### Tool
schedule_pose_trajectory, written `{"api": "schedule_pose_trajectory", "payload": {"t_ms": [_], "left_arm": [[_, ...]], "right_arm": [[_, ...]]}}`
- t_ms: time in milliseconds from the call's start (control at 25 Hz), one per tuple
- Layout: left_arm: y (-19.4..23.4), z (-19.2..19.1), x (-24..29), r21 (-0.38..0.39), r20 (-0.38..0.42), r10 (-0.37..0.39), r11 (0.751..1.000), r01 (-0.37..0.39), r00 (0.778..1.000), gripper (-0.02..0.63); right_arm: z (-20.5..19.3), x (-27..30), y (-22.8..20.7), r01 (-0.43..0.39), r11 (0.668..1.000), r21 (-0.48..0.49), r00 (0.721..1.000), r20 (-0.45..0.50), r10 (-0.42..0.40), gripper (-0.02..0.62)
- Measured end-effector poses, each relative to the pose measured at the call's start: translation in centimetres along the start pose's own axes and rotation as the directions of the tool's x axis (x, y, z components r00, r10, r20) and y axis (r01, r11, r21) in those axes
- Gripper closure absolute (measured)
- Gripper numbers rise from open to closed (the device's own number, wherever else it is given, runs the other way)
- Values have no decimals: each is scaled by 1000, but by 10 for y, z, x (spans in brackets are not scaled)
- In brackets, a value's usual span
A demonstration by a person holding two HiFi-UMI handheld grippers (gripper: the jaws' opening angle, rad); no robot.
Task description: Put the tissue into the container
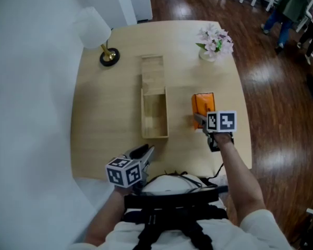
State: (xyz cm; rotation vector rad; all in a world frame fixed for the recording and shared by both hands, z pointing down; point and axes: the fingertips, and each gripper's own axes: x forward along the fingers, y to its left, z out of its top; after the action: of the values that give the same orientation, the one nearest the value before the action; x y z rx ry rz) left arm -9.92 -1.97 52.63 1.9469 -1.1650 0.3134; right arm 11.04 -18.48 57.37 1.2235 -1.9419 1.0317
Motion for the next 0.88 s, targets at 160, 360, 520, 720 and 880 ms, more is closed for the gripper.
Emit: {"api": "schedule_pose_trajectory", "payload": {"t_ms": [160, 360, 520, 720, 880], "left_arm": [[5, -1, -5, 0, 1, -14, 1000, 14, 1000, 476], [18, -2, -13, 5, -6, -23, 1000, 23, 1000, 476], [30, -3, -23, 13, -13, -29, 999, 29, 1000, 476], [50, -4, -35, 16, -21, -30, 999, 30, 999, 476], [61, -5, -43, 18, -21, -35, 999, 36, 999, 476]], "right_arm": [[13, -13, 23, -9, 1000, -18, 999, 41, 10, 196], [26, -21, 58, -33, 999, -14, 996, 86, 35, 199], [33, -23, 96, -78, 997, -2, 989, 125, 78, 201], [38, -18, 146, -148, 989, 26, 978, 152, 143, 202], [34, -7, 176, -178, 984, 31, 975, 142, 172, 202]]}}
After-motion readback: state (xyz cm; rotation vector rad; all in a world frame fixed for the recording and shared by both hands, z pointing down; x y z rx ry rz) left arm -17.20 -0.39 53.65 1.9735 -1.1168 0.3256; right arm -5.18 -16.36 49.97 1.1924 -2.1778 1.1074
